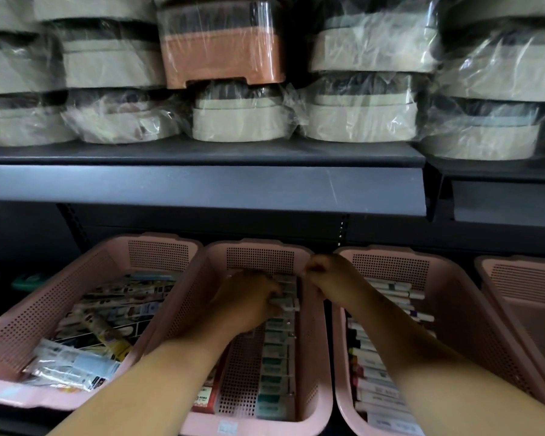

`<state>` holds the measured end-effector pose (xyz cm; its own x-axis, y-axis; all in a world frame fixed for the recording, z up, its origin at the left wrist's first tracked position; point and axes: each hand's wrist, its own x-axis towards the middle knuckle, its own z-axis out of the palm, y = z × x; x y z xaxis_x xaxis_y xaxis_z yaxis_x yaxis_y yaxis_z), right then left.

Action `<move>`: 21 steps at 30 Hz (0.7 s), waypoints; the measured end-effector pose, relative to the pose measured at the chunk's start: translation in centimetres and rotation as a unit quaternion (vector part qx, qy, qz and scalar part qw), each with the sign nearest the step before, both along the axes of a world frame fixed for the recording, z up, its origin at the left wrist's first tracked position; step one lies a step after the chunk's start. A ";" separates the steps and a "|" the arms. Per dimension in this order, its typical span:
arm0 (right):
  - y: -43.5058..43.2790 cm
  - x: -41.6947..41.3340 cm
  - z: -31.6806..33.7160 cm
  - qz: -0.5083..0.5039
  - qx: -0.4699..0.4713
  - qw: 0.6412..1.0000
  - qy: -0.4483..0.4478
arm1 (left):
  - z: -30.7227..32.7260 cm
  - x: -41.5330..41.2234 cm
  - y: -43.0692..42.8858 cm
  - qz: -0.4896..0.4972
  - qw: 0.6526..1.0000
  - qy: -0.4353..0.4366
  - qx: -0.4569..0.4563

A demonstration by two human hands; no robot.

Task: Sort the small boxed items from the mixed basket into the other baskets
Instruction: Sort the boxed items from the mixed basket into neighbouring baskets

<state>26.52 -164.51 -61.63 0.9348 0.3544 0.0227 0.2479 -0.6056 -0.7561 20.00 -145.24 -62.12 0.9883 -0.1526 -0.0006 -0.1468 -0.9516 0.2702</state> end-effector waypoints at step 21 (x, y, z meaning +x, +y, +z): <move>-0.1 0.1 -0.9 -0.002 -0.028 0.999 -0.029 | -3.2 1.3 -0.2 0.011 0.998 0.016 0.063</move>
<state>26.64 -164.61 -62.49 0.9342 0.3520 0.0572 0.2872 -0.6474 -0.7059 21.30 -145.45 -65.28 0.9906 -0.1278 -0.0496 -0.1190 -0.9811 0.1523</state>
